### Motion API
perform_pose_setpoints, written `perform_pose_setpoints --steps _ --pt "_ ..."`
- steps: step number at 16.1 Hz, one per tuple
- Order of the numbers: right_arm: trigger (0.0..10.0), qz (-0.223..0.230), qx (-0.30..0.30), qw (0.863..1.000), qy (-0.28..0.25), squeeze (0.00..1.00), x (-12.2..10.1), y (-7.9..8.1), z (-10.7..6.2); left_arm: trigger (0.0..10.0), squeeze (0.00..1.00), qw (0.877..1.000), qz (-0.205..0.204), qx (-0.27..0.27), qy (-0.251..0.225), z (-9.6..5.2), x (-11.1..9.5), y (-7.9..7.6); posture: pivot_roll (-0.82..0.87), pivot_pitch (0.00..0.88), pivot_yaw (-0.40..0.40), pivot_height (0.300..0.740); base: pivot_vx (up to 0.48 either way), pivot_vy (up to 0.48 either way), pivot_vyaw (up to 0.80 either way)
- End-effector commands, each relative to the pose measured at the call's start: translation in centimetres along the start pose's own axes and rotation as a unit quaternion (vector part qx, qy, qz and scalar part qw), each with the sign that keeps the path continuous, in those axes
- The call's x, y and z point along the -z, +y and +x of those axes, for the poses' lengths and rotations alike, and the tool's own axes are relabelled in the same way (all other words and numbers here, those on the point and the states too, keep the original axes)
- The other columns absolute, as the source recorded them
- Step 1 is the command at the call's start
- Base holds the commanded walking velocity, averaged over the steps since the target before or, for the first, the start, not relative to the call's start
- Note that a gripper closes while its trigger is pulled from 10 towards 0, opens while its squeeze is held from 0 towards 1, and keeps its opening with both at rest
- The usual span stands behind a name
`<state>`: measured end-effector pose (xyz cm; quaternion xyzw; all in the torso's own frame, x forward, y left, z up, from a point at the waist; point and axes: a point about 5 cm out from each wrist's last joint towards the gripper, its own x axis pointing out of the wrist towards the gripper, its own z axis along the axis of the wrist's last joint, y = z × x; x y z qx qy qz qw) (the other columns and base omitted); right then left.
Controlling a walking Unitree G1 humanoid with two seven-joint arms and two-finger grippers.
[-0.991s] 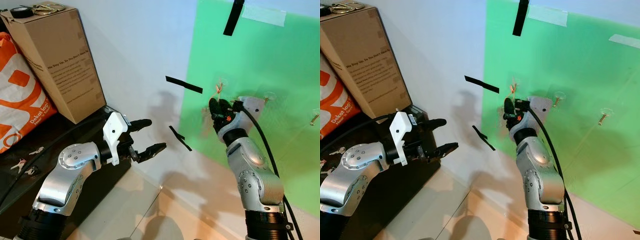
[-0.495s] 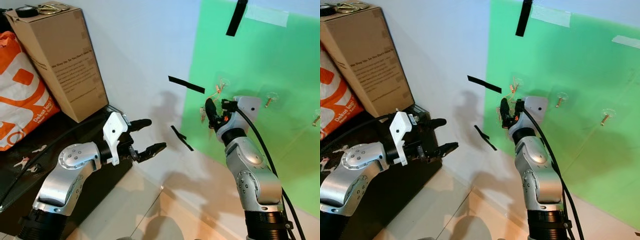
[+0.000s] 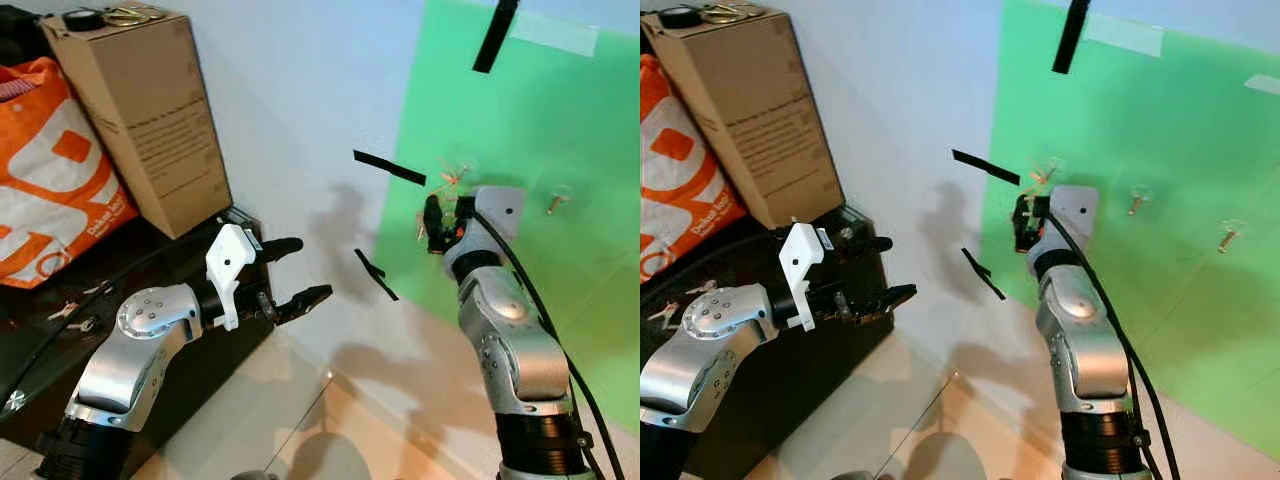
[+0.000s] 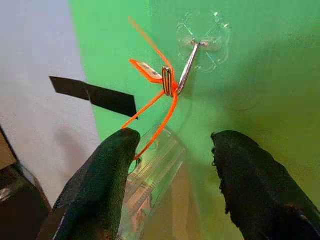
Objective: Hang keys on a hook
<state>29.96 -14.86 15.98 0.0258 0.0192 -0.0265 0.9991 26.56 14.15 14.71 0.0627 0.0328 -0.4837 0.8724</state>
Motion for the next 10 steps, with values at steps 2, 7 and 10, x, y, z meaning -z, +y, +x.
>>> perform_pose_setpoints --steps 2,7,10 --pt "10.0 -0.002 0.058 0.998 -0.003 0.00 -0.31 -2.17 0.12 10.0 0.04 1.000 0.016 -0.001 0.003 0.10 -0.40 0.16 -0.01 0.000 0.036 0.740 0.000 0.000 0.00" --pt "0.0 0.019 0.049 0.999 -0.006 0.00 -0.39 -1.84 0.04 10.0 0.04 1.000 0.018 -0.005 0.005 0.17 -0.35 0.26 -0.01 0.000 0.036 0.740 0.000 0.000 0.00" --pt "0.0 0.020 0.052 0.998 -0.006 0.00 -0.45 -1.92 0.11 10.0 0.04 1.000 0.018 -0.006 0.004 0.21 -0.37 0.27 -0.01 0.000 0.035 0.740 0.000 0.000 0.00"
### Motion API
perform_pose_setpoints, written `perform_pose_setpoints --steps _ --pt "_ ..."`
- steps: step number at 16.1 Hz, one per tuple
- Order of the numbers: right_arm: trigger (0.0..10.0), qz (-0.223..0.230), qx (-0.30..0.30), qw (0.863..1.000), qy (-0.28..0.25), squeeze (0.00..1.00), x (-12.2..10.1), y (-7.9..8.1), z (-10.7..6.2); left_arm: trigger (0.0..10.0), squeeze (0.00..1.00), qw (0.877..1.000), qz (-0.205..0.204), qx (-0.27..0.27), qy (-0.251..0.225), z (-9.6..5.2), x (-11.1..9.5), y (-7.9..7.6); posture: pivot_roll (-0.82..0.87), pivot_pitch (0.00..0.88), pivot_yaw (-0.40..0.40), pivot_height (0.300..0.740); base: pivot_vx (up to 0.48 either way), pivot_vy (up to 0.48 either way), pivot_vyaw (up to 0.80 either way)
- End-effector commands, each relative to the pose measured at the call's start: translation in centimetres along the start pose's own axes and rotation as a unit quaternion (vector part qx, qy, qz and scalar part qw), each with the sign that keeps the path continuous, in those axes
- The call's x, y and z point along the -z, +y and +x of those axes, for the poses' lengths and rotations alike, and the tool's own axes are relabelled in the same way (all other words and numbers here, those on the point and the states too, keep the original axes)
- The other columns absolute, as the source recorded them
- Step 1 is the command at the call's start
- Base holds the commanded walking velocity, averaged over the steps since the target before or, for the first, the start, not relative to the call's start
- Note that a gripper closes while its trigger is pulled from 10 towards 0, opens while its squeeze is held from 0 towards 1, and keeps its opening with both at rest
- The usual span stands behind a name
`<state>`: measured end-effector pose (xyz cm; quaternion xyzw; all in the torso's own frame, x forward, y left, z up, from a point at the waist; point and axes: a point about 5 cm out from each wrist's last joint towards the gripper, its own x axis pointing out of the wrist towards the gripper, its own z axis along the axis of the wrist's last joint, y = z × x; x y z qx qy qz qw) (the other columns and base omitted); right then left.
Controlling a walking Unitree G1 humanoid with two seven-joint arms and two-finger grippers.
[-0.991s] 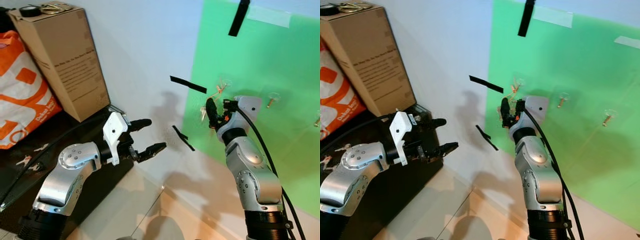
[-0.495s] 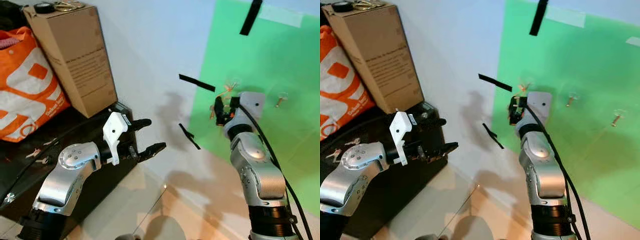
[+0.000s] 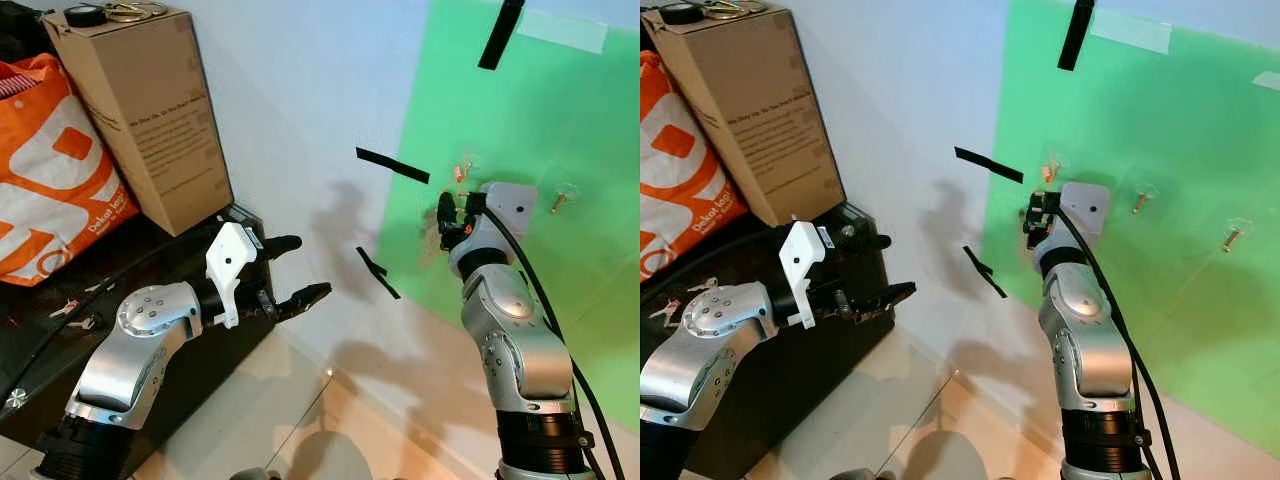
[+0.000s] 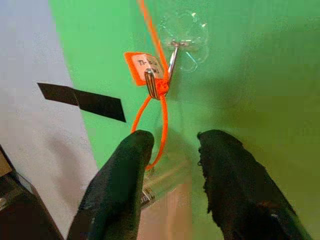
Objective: Hang keys on a hook
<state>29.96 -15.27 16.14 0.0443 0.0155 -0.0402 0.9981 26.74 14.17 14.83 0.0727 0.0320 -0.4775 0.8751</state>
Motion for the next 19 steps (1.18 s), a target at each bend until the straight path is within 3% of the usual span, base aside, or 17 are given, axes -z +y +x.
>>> perform_pose_setpoints --steps 1,2,3,10,16,19 --pt "1.1 -0.001 0.040 0.999 -0.004 0.00 -0.4 -1.5 0.1 10.0 0.04 1.000 0.010 0.000 0.000 0.2 -0.3 0.1 -0.01 0.000 0.035 0.740 0.000 0.000 0.00" --pt "4.7 -0.007 0.044 0.999 -0.003 0.00 -0.4 -1.6 0.1 10.0 0.04 1.000 0.010 0.000 0.000 0.2 -0.3 0.1 -0.01 0.000 0.034 0.740 0.000 0.000 0.00" --pt "10.0 -0.019 0.050 0.999 -0.003 0.00 -0.5 -1.8 0.2 10.0 0.04 1.000 0.010 -0.001 0.000 0.2 -0.3 0.1 -0.01 0.000 0.034 0.740 0.000 0.000 0.00" --pt "10.0 -0.097 0.070 0.992 -0.034 0.00 -1.3 -1.6 -0.3 10.0 0.04 1.000 0.009 -0.004 0.001 0.3 -0.3 0.2 -0.01 0.000 0.026 0.740 0.000 0.000 0.00" --pt "10.0 -0.071 0.098 0.989 -0.084 0.00 -2.7 -2.1 -1.1 10.0 0.04 1.000 0.007 -0.004 0.001 0.2 -0.2 0.2 -0.01 0.000 0.024 0.740 0.000 0.000 0.00" --pt "10.0 -0.084 0.100 0.987 -0.092 0.00 -3.0 -2.0 -1.7 10.0 0.04 1.000 0.006 -0.004 0.001 0.3 -0.1 0.1 -0.01 0.000 0.024 0.740 0.000 0.000 0.00"
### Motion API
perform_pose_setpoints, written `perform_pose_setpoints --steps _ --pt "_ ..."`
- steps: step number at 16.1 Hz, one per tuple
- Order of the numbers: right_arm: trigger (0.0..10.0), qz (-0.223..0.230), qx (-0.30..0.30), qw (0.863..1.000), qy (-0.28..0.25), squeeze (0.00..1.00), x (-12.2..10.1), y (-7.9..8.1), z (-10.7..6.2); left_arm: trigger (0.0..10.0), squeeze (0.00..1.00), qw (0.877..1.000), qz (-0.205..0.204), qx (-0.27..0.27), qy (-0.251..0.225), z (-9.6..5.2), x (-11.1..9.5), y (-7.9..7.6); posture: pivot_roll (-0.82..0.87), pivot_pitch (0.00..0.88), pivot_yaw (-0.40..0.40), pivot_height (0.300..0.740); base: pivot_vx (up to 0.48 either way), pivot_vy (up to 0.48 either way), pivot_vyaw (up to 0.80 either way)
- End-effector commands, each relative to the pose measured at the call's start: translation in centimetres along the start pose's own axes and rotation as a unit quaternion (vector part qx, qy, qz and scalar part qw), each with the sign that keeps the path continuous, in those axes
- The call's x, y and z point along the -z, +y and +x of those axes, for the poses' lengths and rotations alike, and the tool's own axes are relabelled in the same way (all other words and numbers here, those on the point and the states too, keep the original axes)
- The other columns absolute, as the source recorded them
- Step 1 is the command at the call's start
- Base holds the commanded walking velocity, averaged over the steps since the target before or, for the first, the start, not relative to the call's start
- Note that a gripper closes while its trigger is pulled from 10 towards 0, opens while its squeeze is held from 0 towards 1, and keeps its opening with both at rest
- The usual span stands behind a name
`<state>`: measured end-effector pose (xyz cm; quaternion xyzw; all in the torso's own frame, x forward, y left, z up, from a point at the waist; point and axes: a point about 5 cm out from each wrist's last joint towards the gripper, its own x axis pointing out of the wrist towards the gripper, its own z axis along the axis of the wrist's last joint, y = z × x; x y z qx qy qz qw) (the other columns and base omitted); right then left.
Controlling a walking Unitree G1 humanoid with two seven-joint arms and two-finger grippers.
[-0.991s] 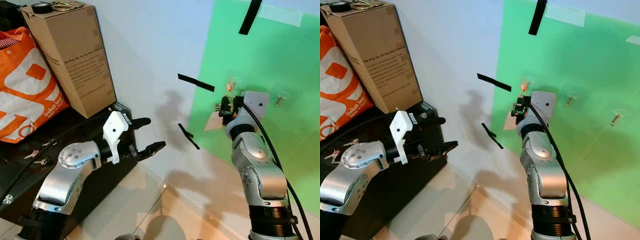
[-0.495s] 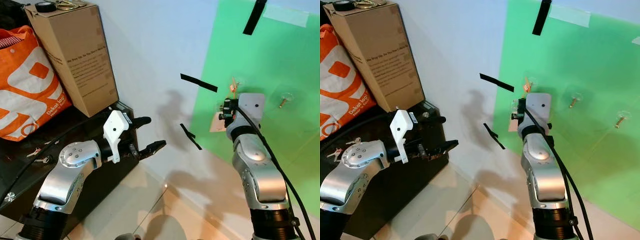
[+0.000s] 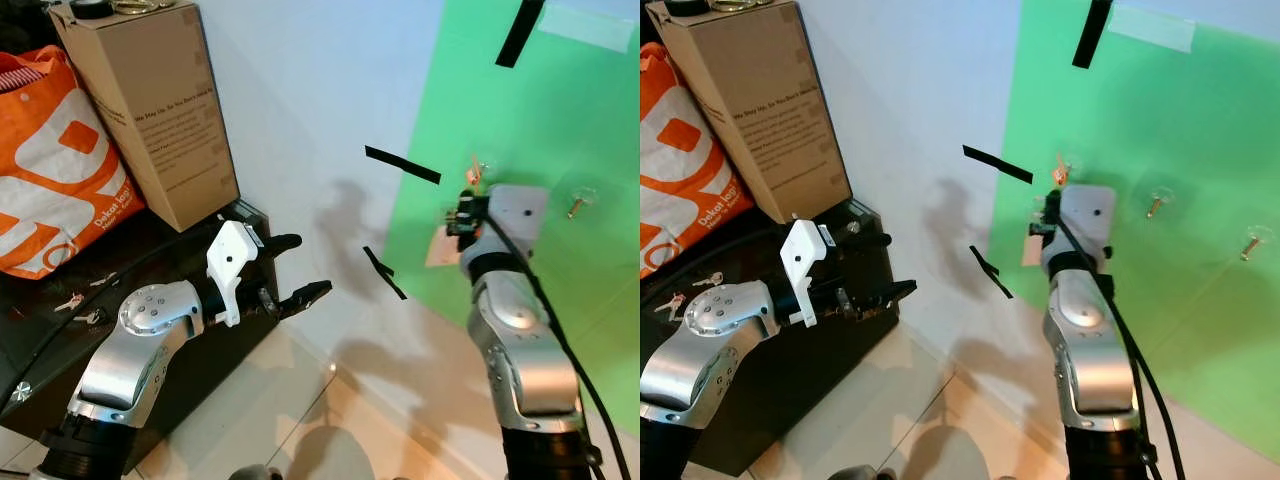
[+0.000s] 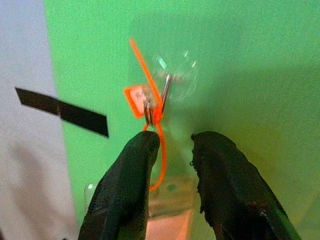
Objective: Hang keys on a hook
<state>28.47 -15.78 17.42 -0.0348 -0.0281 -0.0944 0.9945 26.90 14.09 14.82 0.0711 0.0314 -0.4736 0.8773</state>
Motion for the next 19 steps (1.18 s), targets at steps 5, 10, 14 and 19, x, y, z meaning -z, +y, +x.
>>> perform_pose_setpoints --steps 5,10,14,19 --pt "10.0 -0.038 0.031 0.998 -0.032 0.00 -1.0 -1.0 -1.0 10.0 0.04 1.000 0.006 0.002 0.000 0.1 -0.1 -0.1 -0.01 0.000 0.019 0.740 0.000 0.000 0.00" --pt "10.0 -0.015 -0.032 0.999 0.003 0.00 -0.2 0.5 -2.1 10.0 0.04 1.000 0.004 0.003 -0.002 0.0 -0.1 -0.4 -0.01 0.000 0.015 0.740 0.000 0.000 0.00" --pt "10.0 -0.010 -0.065 0.998 0.012 0.00 0.2 1.2 -2.6 10.0 0.04 1.000 0.004 0.003 -0.001 -0.2 0.1 -0.5 -0.01 0.000 0.015 0.740 0.000 0.000 0.00" --pt "10.0 0.022 -0.144 0.989 0.028 1.00 1.3 1.2 -4.1 10.0 0.02 0.979 0.019 -0.203 -0.024 -1.4 0.3 0.4 -0.02 0.000 0.017 0.740 0.000 0.000 0.27"
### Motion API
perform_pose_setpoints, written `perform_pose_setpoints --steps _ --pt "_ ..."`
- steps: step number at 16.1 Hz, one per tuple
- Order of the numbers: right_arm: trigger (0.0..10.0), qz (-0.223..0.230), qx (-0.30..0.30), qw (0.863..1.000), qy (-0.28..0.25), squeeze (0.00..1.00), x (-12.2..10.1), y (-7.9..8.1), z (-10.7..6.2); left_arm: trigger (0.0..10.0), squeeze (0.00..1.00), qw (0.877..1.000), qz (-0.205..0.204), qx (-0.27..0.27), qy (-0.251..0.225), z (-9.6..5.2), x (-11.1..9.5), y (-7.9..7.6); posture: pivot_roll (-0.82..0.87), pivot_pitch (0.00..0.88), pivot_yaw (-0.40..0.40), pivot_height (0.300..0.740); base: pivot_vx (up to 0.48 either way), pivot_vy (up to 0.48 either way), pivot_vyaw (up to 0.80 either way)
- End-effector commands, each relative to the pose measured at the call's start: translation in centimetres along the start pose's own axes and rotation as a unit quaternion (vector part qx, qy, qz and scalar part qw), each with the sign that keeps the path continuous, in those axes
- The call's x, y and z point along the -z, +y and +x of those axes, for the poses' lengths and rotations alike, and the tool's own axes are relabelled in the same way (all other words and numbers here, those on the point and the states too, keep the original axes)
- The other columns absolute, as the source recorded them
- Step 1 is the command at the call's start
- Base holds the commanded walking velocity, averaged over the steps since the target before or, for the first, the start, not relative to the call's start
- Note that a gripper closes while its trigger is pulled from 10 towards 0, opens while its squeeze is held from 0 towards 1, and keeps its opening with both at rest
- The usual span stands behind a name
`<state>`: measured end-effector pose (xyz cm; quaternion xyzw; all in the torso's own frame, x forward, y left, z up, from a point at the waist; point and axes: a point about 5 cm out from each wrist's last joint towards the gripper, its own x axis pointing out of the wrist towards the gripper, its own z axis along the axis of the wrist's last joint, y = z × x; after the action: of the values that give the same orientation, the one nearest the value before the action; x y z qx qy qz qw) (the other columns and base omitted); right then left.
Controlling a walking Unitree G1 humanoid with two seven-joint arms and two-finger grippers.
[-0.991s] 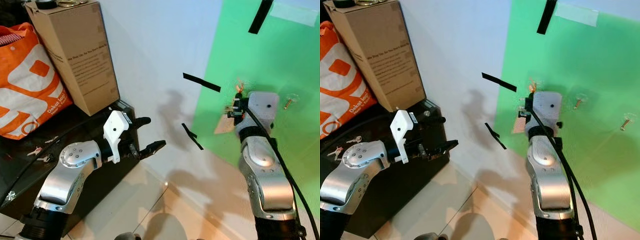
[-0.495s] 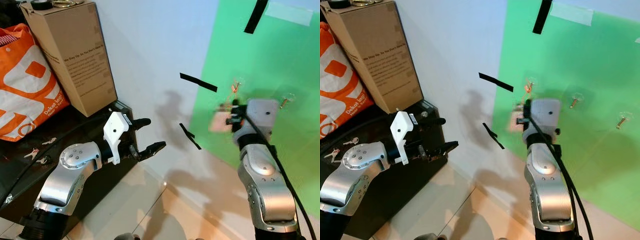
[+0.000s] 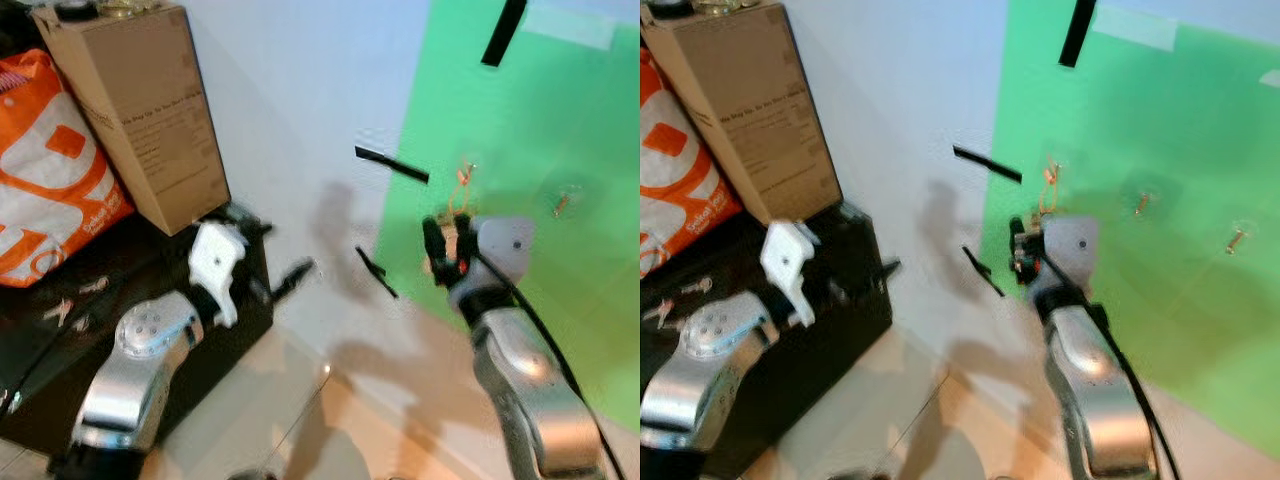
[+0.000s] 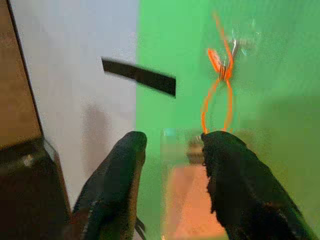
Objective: Hang keys on a hook
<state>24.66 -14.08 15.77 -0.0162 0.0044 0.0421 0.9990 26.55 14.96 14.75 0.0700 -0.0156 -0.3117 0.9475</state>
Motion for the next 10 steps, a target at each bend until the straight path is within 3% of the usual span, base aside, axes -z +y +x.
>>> perform_pose_setpoints --steps 1,2,5,6,10 --pt "10.0 0.023 -0.007 1.000 0.000 1.00 0.4 0.1 0.2 10.0 0.01 0.998 0.007 -0.057 0.015 -0.6 0.6 0.3 -0.02 0.000 0.013 0.740 0.000 0.000 0.80" --pt "10.0 0.026 -0.008 1.000 0.007 1.00 0.7 -0.1 0.3 10.0 0.01 0.997 0.008 -0.077 0.021 -0.7 0.9 0.2 -0.02 0.000 0.011 0.740 0.000 0.000 0.80" --pt "10.0 0.092 -0.009 0.995 0.041 1.00 1.8 -0.1 0.6 10.0 0.00 0.992 0.020 -0.117 0.031 -0.7 1.2 0.6 -0.01 0.000 0.004 0.740 0.000 0.000 0.80" --pt "10.0 0.105 -0.014 0.991 0.081 1.00 2.8 0.1 0.6 10.0 0.00 0.990 0.025 -0.136 0.038 -0.7 1.5 0.8 -0.01 0.000 0.005 0.740 0.000 0.000 0.80" --pt "10.0 0.096 -0.038 0.987 0.123 1.00 4.1 0.6 0.6 10.0 0.01 0.983 0.059 -0.163 0.051 -0.2 1.9 1.2 -0.02 0.000 0.010 0.740 0.000 0.000 0.80"
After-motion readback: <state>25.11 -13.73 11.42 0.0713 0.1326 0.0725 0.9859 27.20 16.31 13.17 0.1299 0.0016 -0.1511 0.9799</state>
